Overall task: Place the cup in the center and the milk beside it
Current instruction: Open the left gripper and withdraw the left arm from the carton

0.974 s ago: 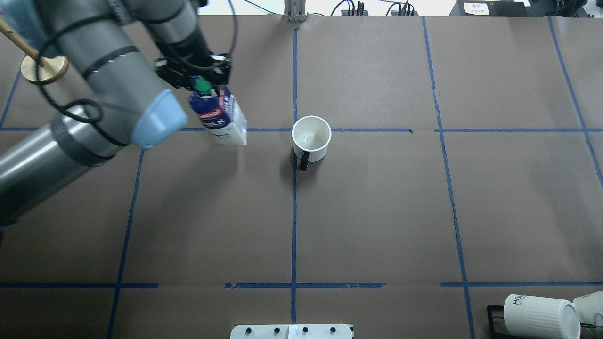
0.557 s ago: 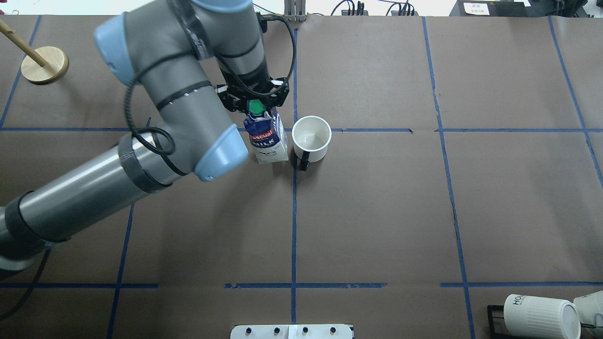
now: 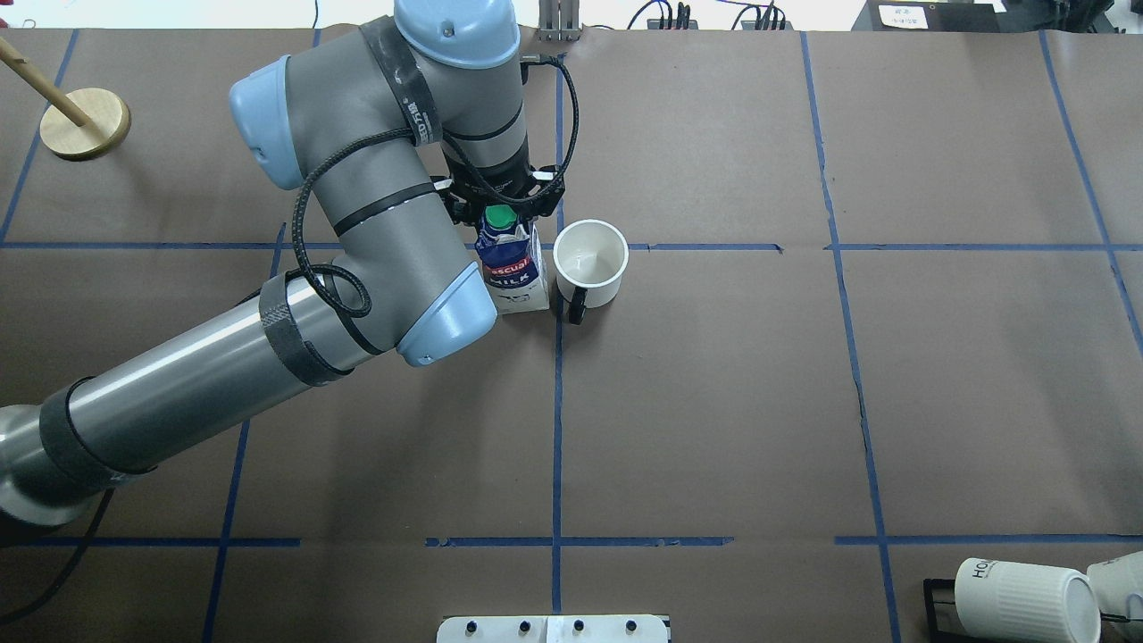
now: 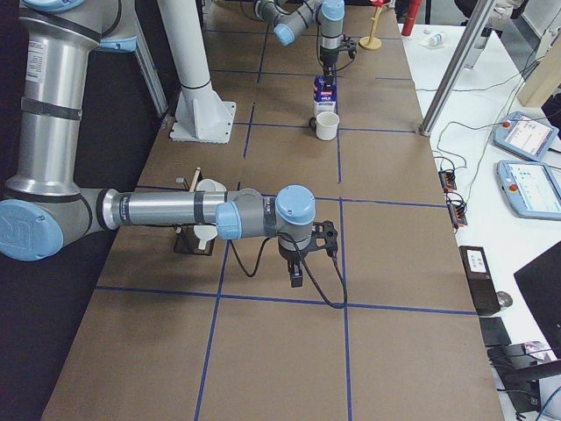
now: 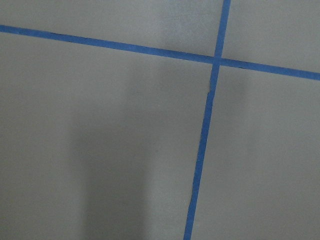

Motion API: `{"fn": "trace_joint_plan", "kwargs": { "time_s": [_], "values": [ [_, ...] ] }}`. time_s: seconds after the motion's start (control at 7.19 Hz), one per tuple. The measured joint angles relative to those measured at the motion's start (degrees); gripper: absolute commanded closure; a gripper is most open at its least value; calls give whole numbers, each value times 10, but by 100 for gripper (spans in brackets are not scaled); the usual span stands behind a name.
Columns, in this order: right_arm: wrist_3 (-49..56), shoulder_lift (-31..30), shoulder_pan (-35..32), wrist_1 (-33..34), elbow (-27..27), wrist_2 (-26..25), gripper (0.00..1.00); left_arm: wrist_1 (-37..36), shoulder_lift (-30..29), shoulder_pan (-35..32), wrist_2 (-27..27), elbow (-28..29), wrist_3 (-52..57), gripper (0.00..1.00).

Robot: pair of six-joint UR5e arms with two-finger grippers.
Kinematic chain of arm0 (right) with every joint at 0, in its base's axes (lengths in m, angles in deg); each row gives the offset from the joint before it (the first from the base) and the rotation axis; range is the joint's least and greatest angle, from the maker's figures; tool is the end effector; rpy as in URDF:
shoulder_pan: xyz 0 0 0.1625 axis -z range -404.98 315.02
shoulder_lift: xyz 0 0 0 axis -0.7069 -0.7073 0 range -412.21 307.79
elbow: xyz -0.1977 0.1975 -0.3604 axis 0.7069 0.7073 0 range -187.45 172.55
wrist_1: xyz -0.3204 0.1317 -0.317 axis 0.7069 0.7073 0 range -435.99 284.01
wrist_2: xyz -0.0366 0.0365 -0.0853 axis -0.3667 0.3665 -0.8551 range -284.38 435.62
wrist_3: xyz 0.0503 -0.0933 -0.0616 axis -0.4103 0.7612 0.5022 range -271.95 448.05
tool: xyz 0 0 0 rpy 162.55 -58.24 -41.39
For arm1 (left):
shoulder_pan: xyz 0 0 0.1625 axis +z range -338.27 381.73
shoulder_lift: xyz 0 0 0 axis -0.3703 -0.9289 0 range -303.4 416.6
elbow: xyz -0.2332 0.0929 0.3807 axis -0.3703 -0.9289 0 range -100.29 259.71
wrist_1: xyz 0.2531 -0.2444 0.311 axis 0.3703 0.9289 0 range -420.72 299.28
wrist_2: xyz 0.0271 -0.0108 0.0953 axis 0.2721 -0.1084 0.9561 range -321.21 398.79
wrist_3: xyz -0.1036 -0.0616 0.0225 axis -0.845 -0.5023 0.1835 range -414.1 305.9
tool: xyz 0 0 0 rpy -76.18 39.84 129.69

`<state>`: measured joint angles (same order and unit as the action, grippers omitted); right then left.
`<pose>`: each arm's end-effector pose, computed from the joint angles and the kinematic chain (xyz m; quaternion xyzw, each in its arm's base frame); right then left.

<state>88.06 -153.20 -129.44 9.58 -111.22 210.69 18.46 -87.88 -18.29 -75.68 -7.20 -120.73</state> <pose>0.0008 -0.4749 0.6617 0.0395 -0.3848 -0.0688 0.9196 0.5598 -0.5780 0.0955 0.0089 0.3927 -0.0600 0.9177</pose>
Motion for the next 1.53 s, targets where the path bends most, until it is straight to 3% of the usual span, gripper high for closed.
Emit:
{"fn": "trace_joint_plan", "kwargs": {
  "time_s": [0.42, 0.7, 0.97, 1.53],
  "values": [
    [0, 0, 0, 0, 1, 0, 0, -13, -1, -14, -16, -13, 20, 0],
    [0, 1, 0, 0, 1, 0, 0, -69, 26, -80, -91, -61, 133, 0],
    [1, 1, 0, -1, 1, -1, 0, -104, 141, -171, -134, -143, 324, 0],
    [1, 1, 0, 0, 1, -2, 0, -85, 381, -364, -180, -165, 700, 0]
  ]
}}
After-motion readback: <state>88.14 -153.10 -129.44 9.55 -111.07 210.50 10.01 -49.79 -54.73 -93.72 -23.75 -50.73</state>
